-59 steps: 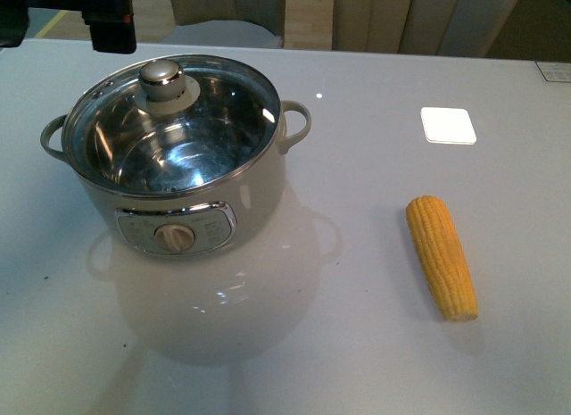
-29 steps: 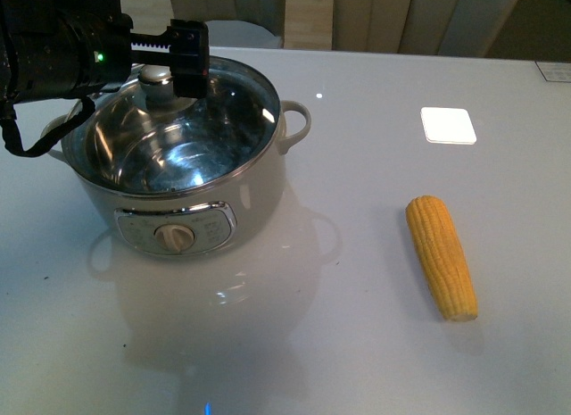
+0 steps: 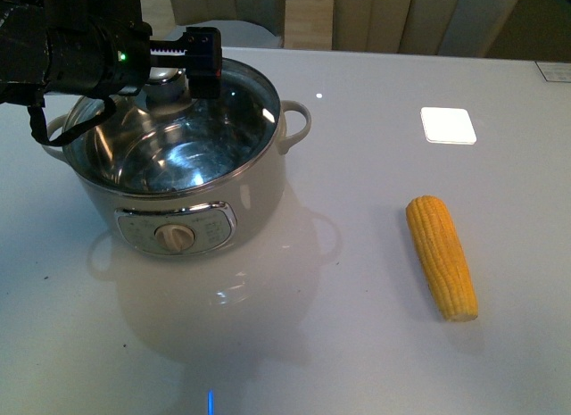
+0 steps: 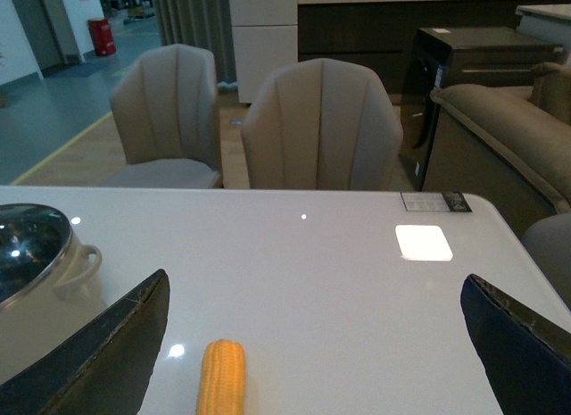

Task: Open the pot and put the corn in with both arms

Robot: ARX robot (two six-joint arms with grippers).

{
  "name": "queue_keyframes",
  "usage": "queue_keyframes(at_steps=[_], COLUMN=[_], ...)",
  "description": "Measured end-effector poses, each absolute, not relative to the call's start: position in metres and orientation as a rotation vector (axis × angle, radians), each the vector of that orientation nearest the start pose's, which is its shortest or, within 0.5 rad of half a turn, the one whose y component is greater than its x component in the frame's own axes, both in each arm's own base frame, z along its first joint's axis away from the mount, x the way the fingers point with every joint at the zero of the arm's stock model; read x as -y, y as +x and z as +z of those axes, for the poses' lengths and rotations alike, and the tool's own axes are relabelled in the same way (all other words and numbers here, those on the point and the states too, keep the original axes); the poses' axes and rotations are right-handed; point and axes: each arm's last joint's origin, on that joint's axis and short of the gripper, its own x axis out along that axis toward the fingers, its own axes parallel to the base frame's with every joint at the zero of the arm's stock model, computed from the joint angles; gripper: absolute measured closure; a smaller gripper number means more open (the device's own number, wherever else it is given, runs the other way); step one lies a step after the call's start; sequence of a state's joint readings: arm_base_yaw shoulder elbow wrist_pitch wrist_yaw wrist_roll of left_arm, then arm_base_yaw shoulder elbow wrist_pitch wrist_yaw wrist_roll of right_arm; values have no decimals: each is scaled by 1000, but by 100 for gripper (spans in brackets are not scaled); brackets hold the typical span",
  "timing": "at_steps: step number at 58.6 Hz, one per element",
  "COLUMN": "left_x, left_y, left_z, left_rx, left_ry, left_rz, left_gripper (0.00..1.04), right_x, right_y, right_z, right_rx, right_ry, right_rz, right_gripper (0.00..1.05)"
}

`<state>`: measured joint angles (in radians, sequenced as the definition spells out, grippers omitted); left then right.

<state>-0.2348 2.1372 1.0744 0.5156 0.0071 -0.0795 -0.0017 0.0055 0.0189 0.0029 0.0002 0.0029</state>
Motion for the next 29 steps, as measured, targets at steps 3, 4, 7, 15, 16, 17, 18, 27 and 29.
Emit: queue_keyframes(at_steps=[3, 4, 7, 15, 16, 17, 18, 27, 29], left_x=[97, 97, 97, 98, 98, 98, 98, 98, 98], left_y=[405, 405, 406, 407, 408, 408, 408, 409, 409], left_z=[91, 91, 91, 92, 92, 92, 92, 93, 93], left_rx=[-569, -575, -587, -606, -608, -610, -612, -616, -617], left_ry=[-12, -8, -6, -5, -6, -5, -6, -9, -10], left_rz=[-209, -209, -209, -211, -212, -211, -212, -214, -214], left_gripper=[7, 7, 7, 7, 7, 7, 7, 7, 7], right_x=[0, 0, 0, 0, 0, 0, 0, 0, 0], right_y=[97, 97, 97, 97, 97, 97, 97, 97, 97], right_z=[170, 170, 170, 170, 170, 170, 170, 170, 170], right_rx=[16, 16, 16, 17, 16, 17, 16, 16, 16], right_ry=[3, 3, 3, 3, 3, 3, 3, 3, 3], right_rz=[-2, -2, -2, -2, -2, -2, -2, -2, -2], right_gripper=[9, 9, 9, 9, 9, 9, 9, 9, 9])
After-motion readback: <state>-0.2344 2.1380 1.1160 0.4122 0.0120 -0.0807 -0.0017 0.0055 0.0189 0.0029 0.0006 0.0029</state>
